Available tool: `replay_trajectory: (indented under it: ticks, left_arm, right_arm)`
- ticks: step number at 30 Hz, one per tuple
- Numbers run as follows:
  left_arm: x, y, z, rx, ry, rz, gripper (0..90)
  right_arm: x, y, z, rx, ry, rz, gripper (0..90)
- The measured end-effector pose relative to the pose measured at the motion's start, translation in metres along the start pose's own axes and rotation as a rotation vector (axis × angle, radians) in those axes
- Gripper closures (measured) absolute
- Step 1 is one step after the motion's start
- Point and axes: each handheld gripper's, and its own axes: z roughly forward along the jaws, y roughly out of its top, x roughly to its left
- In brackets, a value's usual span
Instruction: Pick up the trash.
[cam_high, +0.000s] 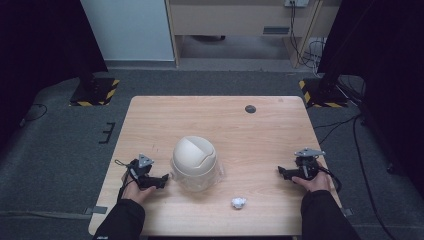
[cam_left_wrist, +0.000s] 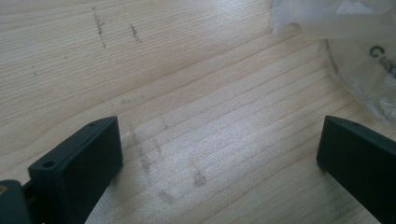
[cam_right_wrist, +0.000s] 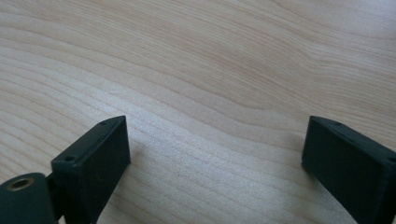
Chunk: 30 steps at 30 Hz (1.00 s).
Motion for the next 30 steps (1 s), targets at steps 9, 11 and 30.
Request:
replay_trajectory:
  ticks: [9, 11, 30]
  left_arm:
    - [0.0, 0.0, 0.0, 0.0, -0.001, 0.003, 0.0]
    - [0.0, 0.0, 0.0, 0.0, -0.001, 0.003, 0.0]
    - [0.0, 0.0, 0.0, 0.0, -0.002, 0.003, 0.0]
  right_arm:
    - [0.0, 0.011, -0.009, -0.046, 0.057, -0.069, 17.2]
    - [0.001, 0.014, -0.011, -0.068, 0.067, -0.084, 16.9]
    - [-0.001, 0.034, -0.038, -0.208, 0.121, -0.069, 15.9]
